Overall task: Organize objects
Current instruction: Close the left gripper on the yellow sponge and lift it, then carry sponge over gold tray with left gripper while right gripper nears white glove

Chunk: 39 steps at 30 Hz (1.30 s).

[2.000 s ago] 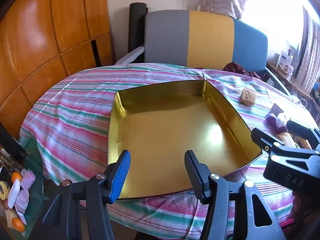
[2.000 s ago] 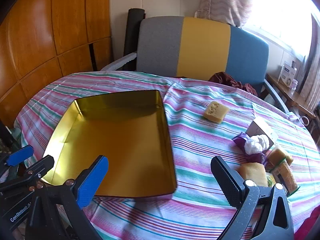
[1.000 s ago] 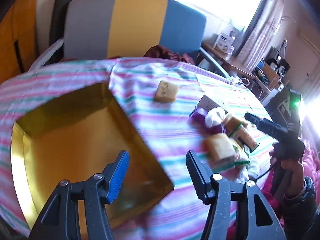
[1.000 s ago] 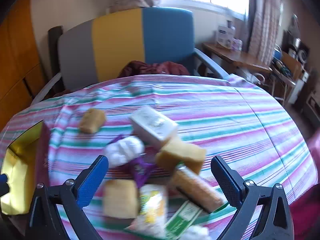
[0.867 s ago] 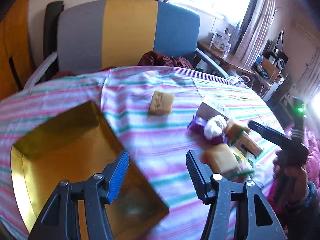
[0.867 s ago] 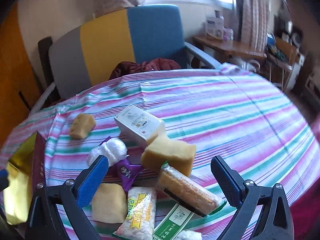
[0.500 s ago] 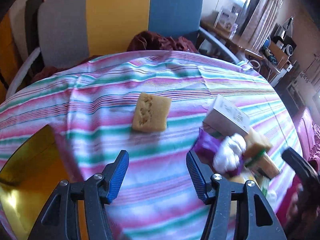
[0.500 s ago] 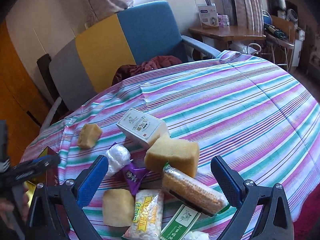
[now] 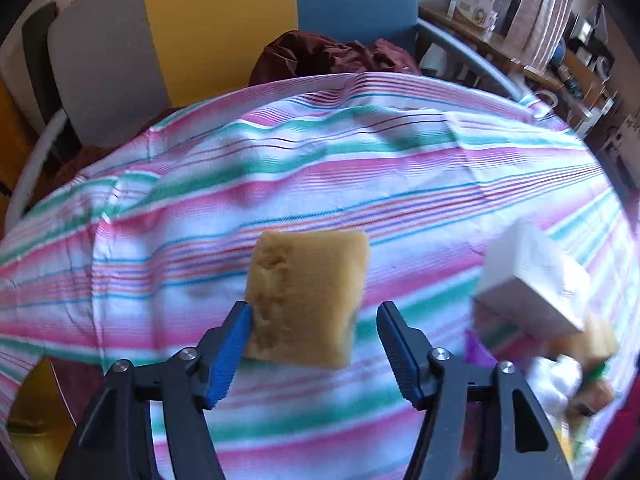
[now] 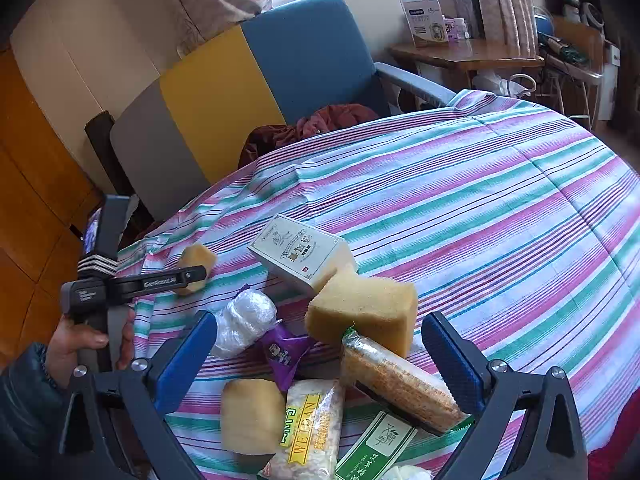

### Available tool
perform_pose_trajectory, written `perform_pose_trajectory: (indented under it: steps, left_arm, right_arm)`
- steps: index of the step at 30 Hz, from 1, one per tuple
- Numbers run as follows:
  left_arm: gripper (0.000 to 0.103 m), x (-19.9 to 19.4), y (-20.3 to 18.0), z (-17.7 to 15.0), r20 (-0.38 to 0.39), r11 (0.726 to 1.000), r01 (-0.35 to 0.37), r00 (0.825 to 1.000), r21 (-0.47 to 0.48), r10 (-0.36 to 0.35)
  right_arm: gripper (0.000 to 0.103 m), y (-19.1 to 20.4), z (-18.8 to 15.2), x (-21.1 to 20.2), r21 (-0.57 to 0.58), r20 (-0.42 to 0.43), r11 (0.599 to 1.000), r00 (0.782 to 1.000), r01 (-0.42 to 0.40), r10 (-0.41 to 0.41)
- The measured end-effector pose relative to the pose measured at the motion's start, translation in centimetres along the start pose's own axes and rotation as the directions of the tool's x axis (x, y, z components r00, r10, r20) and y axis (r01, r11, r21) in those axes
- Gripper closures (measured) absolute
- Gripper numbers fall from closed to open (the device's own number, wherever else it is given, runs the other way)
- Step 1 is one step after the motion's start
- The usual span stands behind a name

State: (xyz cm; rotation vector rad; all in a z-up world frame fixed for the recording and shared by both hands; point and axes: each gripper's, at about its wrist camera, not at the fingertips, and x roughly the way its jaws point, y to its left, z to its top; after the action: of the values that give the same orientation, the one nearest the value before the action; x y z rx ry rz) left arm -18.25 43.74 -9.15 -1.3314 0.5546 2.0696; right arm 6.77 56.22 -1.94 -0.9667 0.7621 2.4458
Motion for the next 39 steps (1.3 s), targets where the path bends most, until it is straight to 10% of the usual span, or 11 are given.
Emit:
perform_pose_trajectory:
  steps: [5,30,39]
  left_arm:
    - [0.076,0.4,2.7,-1.0,0.004,0.995,0.028,1.000,-0.091,-0.027]
    - [0.078,-14.3,1.9,-14.3,0.230,0.979,0.185,0.960,-0.079,-0.163]
    - [0.078,-17.2,2.7,-18.4,0.266,0.978,0.195,0.949,-0.073,-0.169]
  right_arm:
    - [0.000,0.2,-0.1,0.0,-0.013,0.005,1.000,1.000,0.010,-0.010]
    - [0.000,3.2,-1.2,1.2,-0.177,-0.040,0.984,0.999,0.008,-0.015]
    - [0.005,1.2,-1.4,0.5,-0.018,-0.142,0.994,0.984,-0.107,0.103]
